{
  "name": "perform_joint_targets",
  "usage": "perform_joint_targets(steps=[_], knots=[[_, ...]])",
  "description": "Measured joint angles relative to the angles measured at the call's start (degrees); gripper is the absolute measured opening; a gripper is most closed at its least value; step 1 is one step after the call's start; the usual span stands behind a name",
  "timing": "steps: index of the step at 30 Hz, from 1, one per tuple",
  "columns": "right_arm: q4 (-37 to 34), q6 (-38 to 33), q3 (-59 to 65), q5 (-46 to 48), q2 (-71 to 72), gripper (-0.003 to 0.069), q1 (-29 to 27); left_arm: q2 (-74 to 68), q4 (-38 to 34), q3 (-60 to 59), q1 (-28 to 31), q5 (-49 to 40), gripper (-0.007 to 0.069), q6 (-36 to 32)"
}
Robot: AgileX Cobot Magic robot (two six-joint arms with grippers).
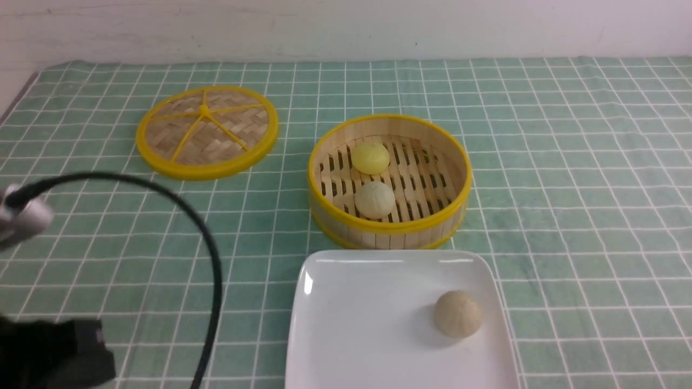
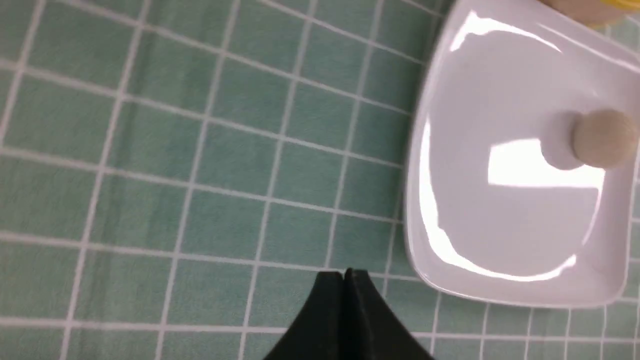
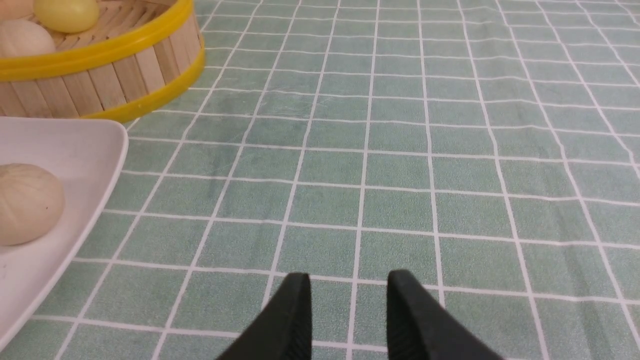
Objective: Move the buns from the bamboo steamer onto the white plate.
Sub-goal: 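Reach into the bamboo steamer and grasp a bun with the left gripper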
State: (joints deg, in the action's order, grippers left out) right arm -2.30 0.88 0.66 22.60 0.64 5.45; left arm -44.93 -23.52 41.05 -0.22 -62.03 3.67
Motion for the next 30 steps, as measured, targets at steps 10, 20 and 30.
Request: perform_joint_targets(steps=[10, 20, 30], knots=[[0.0, 0.0, 0.0, 0.0, 0.0, 0.024, 0.0, -30.44, -14.56, 19.86, -0.25, -1.89, 0.0022, -16.32], [0.0, 0.0, 0.0, 0.0, 0.0, 0.024, 0.0, -41.77, -15.19, 34.04, -14.62, 2.25, 0.0055, -19.26], [0.0, 0.0, 0.0, 0.0, 0.0, 0.024, 0.0, -59.56, 3.33, 53.45, -28.2, 7.18, 0.0227, -2.82]])
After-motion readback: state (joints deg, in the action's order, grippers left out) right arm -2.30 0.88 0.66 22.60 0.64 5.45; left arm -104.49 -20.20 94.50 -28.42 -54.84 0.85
